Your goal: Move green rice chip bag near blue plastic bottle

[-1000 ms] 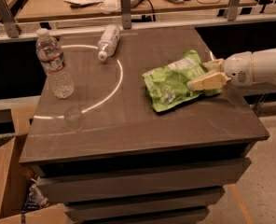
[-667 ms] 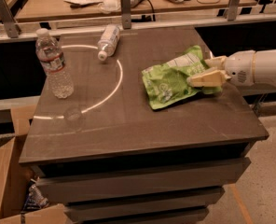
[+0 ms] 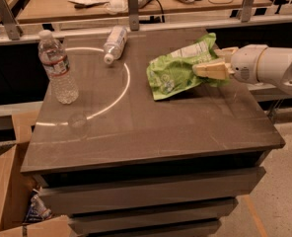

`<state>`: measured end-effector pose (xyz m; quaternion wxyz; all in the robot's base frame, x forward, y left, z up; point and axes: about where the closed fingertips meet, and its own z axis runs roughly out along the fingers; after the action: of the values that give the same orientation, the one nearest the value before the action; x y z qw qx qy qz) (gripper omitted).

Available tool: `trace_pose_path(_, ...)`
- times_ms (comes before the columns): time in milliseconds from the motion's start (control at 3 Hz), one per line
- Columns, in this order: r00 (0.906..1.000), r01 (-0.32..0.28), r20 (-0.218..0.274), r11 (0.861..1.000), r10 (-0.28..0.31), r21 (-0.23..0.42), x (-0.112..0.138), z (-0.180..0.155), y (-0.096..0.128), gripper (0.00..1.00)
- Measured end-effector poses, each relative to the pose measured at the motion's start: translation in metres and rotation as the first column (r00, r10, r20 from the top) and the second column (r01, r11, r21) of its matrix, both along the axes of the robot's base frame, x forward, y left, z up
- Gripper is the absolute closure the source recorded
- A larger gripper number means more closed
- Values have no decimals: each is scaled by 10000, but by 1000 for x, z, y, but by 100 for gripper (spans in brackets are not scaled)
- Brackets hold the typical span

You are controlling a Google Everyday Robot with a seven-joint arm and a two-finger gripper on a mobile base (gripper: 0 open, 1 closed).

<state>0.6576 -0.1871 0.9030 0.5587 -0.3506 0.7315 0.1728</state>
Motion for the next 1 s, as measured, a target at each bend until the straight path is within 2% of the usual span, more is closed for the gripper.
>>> trace_pose_path(333, 9931, 1021, 578, 9948, -1023, 62, 22, 13, 3, 100)
trace_pose_path(667, 9809, 1676, 968, 9857, -1687, 203, 45, 23, 11, 100)
trace_pose_path(1000, 9722, 2012, 1150, 9789, -2040, 358, 67, 26, 18, 100)
